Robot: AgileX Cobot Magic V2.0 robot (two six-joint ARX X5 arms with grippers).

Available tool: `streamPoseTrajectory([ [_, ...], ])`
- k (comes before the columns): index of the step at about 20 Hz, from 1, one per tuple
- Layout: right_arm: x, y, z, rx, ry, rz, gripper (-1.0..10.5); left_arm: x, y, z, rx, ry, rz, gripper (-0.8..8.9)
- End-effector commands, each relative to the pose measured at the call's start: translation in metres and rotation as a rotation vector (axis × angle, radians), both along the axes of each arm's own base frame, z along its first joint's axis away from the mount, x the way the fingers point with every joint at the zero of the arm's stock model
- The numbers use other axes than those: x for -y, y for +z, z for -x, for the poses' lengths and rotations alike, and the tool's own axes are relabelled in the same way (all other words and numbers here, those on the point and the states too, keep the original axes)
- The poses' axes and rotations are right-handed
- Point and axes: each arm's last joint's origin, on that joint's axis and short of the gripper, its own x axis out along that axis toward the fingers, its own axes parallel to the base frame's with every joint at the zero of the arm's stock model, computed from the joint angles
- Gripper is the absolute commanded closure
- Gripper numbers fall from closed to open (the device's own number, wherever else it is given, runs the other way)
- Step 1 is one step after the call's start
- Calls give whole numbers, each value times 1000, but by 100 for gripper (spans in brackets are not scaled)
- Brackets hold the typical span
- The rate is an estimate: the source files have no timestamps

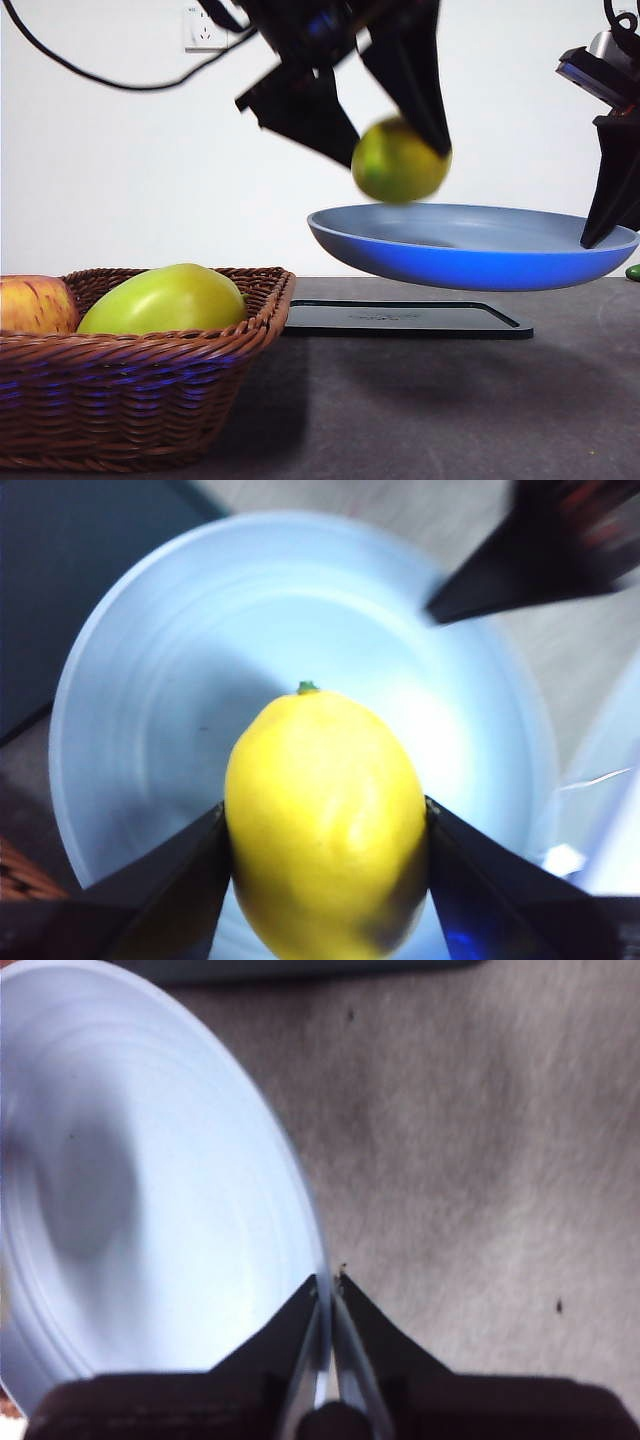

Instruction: Take the lemon from the basket,put the lemon in the plate,hand out the plate

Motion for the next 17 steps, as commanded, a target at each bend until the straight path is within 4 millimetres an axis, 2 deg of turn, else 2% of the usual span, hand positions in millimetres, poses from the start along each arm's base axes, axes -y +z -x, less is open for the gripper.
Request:
streamPoseTrajectory([
  [1, -2, 2, -1, -11, 7, -8, 944, 12, -9, 0, 17, -26, -37, 596],
  [7, -2, 1, 2, -38, 28, 3, 944, 15, -18, -2, -1, -29, -63, 591],
  [11, -3, 1, 2, -42, 47, -40, 944, 16, -22, -2, -30, -47, -66, 500],
  [14, -3, 1, 2, -40, 48, -39, 944, 16, -22, -2, -33, -50, -63, 498],
  [17, -2, 1, 2, -41, 43, -37, 944, 16, -20, -2, -26, -45, -63, 423],
])
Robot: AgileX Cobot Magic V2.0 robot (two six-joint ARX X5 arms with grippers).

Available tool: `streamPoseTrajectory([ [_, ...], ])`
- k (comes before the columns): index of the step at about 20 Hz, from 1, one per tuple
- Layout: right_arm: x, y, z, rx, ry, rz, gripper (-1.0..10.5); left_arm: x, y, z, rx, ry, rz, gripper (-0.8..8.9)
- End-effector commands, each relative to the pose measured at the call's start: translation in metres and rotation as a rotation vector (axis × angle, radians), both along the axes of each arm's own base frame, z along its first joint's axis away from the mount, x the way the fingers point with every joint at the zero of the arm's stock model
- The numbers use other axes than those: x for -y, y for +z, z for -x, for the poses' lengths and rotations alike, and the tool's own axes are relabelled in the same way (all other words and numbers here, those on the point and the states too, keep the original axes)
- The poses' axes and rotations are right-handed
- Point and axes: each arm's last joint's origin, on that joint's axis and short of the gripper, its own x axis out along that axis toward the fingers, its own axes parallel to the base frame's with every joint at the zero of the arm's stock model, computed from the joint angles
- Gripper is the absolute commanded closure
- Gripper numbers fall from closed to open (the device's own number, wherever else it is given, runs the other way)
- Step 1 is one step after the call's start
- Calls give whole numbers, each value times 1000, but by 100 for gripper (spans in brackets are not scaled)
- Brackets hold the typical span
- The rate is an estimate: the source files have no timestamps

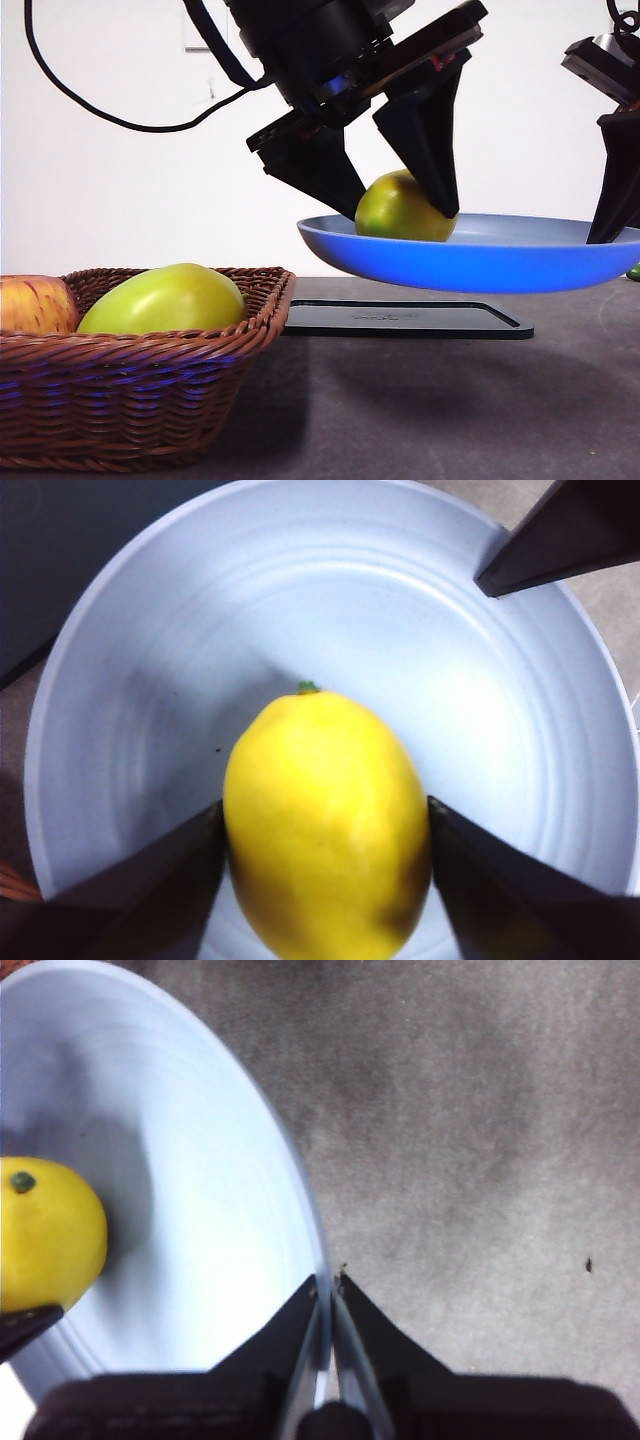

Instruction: Take the lemon from the basket,put the lemon in the plate,hand out the plate

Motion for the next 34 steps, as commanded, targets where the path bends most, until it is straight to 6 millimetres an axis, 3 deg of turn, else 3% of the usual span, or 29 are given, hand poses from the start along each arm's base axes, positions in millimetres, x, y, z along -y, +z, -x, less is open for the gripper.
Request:
streamPoseTrajectory([
  [1, -1, 3, -4, 15, 9, -13, 944, 6, 4, 0, 9, -19, -1, 422],
  [5, -1, 3, -4, 9, -1, -15, 944, 6, 30, 0, 3, -18, -12, 422],
  [10, -2, -6, -18, -39, -11, -9, 944, 1, 83, 4, 28, -75, -69, 423],
  [14, -4, -5, -55, -36, -31, -13, 944, -14, 116, 14, 53, -101, -67, 424],
  [17, -5, -1, -94, -9, -55, -24, 944, -27, 131, 24, 67, -99, -49, 424],
  [22, -4, -13, -157, 0, -82, -29, 944, -44, 143, 37, 51, -99, -50, 424],
  [27, 1, -40, -208, -13, -143, -44, 944, -43, 145, 36, 53, -81, -27, 424],
  [31, 8, -59, -220, -39, -198, -54, 943, -42, 145, 36, 58, -73, -12, 424],
  [34, 10, -61, -220, -45, -202, -53, 943, -42, 146, 36, 57, -72, -10, 424],
])
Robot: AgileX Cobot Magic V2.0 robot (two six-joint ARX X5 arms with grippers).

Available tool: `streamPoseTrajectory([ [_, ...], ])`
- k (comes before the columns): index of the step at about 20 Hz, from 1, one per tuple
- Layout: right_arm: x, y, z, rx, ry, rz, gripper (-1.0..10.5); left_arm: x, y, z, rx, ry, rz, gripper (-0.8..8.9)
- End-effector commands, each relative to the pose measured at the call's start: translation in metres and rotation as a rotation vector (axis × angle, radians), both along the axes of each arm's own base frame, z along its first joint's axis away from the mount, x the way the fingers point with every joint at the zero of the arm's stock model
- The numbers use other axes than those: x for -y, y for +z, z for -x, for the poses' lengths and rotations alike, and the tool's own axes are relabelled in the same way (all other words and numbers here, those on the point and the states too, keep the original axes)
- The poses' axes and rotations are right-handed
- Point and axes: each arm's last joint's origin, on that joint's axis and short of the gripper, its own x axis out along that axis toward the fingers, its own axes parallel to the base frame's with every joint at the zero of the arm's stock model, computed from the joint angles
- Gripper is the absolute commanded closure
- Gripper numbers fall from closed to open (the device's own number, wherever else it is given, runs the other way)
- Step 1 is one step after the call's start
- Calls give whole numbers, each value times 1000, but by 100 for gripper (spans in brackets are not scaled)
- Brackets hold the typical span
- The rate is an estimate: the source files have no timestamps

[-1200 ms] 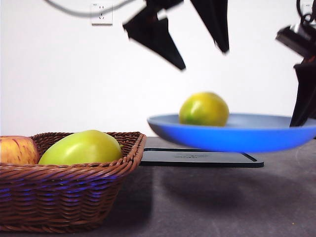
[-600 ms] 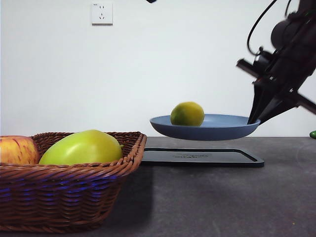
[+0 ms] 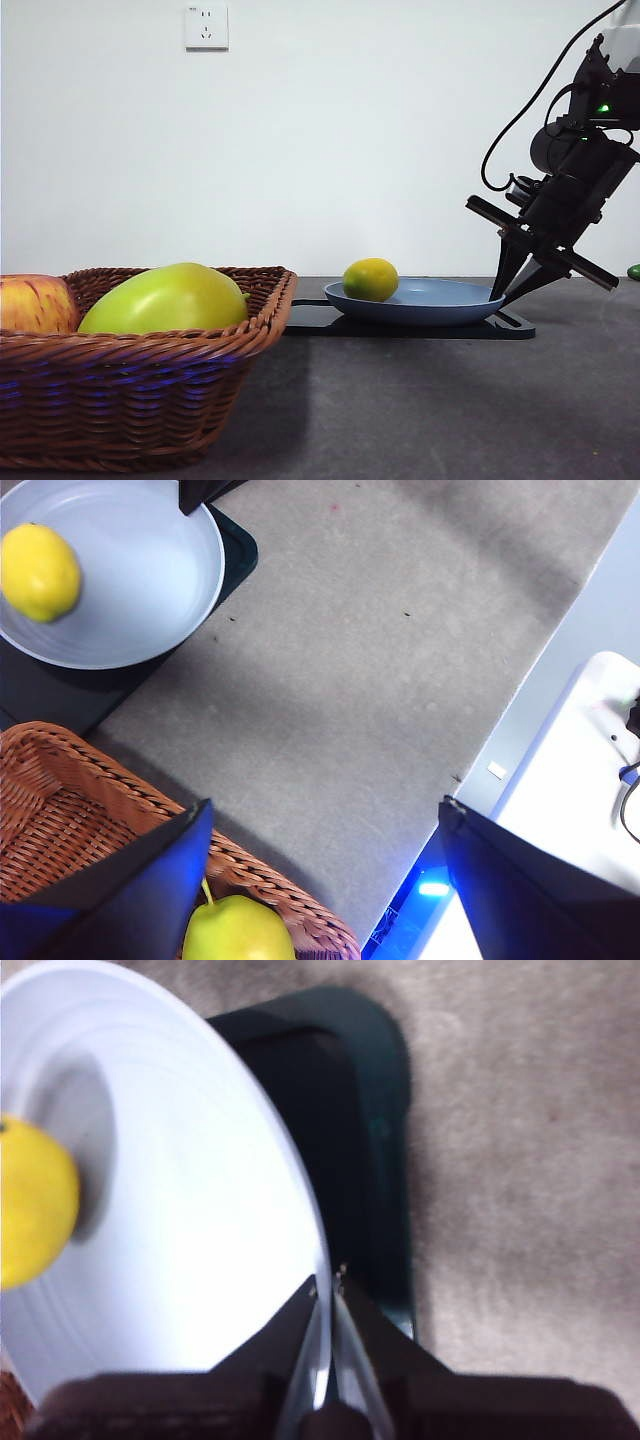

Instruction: Take the lemon from the basket,put the lemon in the plate,hand out the plate

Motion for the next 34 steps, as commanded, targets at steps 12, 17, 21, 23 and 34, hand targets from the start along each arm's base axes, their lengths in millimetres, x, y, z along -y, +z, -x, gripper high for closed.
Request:
streamPoseTrajectory([
  [12, 11, 58, 12, 127, 33, -1, 715, 10, 13, -6, 138, 6, 80, 426],
  [17, 8, 132, 65, 197, 153, 45, 854, 8, 17, -15, 282, -22, 35, 650],
  [21, -4, 183, 116, 277, 248, 76, 944, 0, 16, -25, 314, -28, -6, 807],
  [23, -13, 207, 142, 343, 283, 107, 944, -9, 15, -33, 308, 5, -23, 807],
  [34, -41, 266, 272, 815, 154, 442, 944, -102, 19, -52, 290, 160, 114, 807],
])
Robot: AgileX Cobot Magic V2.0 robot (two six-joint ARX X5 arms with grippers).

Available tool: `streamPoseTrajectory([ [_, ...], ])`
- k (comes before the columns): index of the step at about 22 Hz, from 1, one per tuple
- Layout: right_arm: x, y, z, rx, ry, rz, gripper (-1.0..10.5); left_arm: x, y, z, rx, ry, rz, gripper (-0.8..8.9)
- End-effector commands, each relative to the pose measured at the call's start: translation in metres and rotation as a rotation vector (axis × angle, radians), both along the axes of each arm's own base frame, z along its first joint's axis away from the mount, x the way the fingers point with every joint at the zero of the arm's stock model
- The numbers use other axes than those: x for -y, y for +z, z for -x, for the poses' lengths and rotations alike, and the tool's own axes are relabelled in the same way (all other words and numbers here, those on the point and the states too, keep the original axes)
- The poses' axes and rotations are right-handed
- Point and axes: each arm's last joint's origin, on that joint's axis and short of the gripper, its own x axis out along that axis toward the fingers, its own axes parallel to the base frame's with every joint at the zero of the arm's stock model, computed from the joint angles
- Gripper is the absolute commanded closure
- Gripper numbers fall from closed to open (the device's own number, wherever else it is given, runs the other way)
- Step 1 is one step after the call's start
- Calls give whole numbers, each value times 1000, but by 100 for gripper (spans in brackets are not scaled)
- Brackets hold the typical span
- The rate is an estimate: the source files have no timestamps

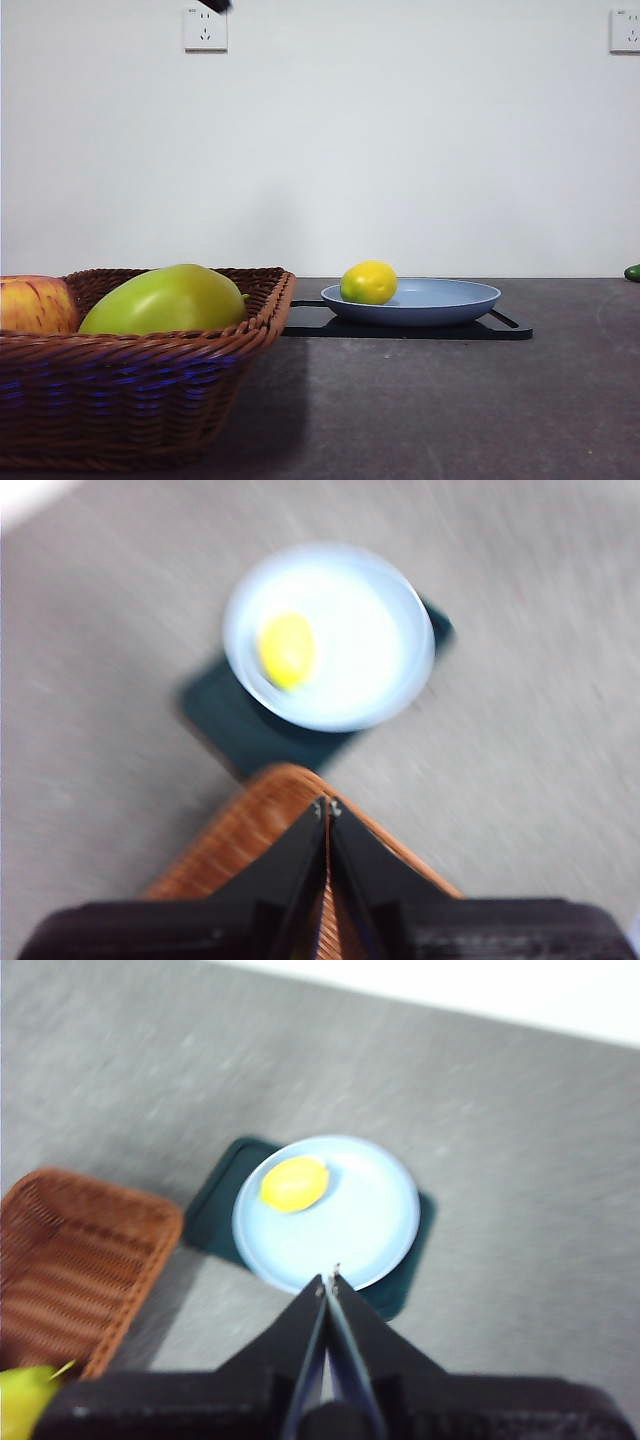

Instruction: Take the lemon from the basket,put the lemon in the plate,hand out the plate

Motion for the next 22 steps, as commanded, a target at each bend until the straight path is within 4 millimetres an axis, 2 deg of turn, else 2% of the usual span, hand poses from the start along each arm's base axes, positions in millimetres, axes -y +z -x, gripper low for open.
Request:
streamPoseTrajectory([
  [1, 0, -8, 12, 72, -40, -27, 944, -17, 5, 19, 91, 30, 80, 807],
  [4, 6, -31, 30, 176, -69, -71, 944, -39, -10, 48, 196, 63, 153, 807],
  [8, 14, -83, 45, 247, -65, -107, 944, -59, -48, 88, 327, 72, 252, 807],
  [10, 18, -109, 52, 275, -67, -128, 944, -67, -69, 104, 372, 83, 316, 807],
  [13, 21, -130, 59, 316, -66, -152, 944, -75, -88, 120, 386, 106, 381, 807],
  [17, 23, -143, 62, 348, -68, -169, 944, -83, -98, 135, 401, 119, 436, 807],
  [22, 25, -140, 61, 392, -129, -170, 943, -85, -96, 138, 401, 129, 471, 805],
])
